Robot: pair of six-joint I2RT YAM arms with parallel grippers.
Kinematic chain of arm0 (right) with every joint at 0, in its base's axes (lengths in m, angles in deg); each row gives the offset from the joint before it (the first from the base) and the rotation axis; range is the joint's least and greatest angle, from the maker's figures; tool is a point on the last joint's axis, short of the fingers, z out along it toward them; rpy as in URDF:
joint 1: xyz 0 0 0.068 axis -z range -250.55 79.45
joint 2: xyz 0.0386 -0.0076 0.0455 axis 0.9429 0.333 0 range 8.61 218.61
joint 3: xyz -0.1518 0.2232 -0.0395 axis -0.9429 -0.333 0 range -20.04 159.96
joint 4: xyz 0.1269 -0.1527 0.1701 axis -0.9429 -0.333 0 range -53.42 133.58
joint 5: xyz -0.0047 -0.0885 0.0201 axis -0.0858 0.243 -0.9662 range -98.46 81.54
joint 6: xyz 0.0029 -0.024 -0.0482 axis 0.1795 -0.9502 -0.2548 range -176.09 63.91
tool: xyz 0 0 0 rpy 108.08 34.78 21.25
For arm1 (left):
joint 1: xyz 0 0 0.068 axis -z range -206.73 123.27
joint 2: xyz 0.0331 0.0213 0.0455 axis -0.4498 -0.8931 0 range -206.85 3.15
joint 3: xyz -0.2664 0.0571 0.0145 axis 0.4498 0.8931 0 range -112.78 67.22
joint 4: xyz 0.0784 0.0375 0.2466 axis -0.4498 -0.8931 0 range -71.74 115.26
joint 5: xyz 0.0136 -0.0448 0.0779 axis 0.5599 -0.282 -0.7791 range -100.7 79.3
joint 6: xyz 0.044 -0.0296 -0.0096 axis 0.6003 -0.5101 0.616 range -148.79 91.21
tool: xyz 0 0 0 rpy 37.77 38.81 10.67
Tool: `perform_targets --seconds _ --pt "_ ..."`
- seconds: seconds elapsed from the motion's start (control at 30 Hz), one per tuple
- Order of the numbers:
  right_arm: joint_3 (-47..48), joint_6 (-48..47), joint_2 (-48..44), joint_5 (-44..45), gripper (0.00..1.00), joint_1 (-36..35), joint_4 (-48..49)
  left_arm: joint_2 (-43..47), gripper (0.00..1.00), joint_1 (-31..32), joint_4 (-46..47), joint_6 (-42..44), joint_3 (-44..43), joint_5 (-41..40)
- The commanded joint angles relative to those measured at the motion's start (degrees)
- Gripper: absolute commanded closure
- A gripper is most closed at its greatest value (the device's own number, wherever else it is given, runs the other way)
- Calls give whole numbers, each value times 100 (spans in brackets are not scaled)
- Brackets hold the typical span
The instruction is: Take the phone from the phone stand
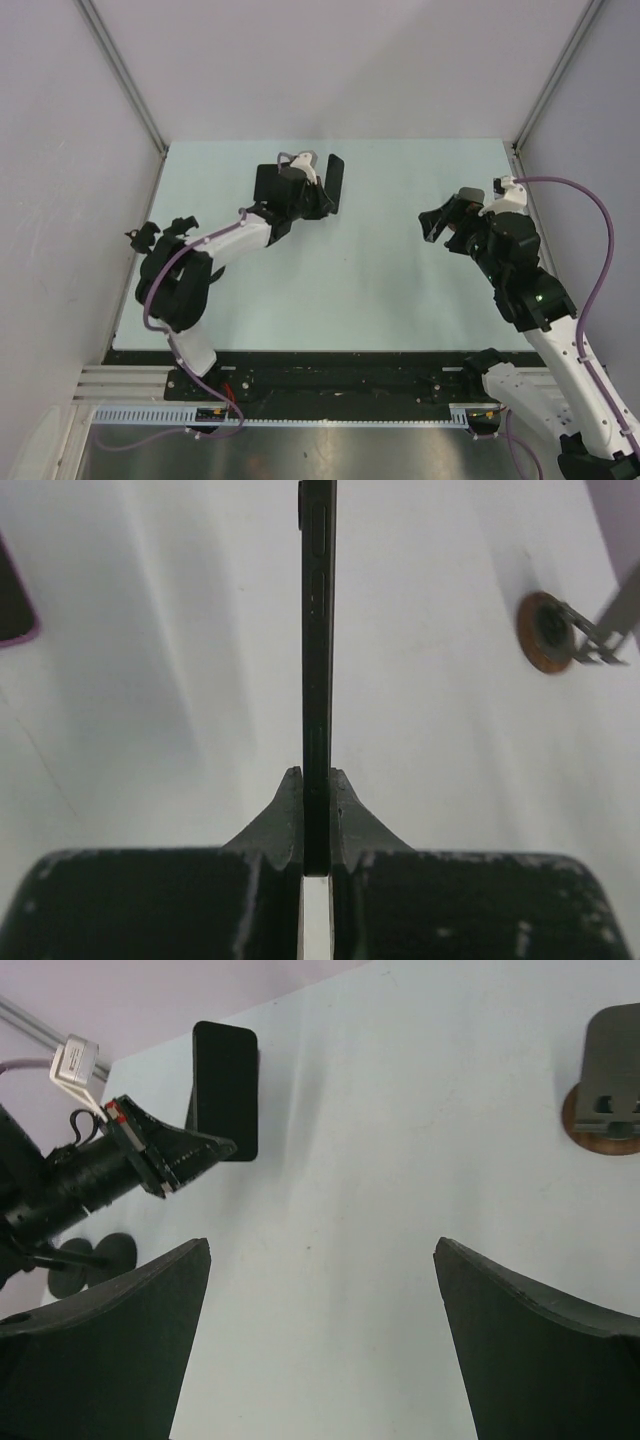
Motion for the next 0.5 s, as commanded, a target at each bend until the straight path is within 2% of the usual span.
perform_targets --seconds 0.0,0.27,0.47 --pt "57 -482 -156 133 0 234 -281 -665 100 -423 229 -329 -949 18" --pt "48 -623 -24 -166 0 577 -387 -2089 100 -862 -167 -707 -2328 309" --pt "-13 -623 63 -245 0 674 -299 -2784 99 -1100 -211 -1085 -2760 291"
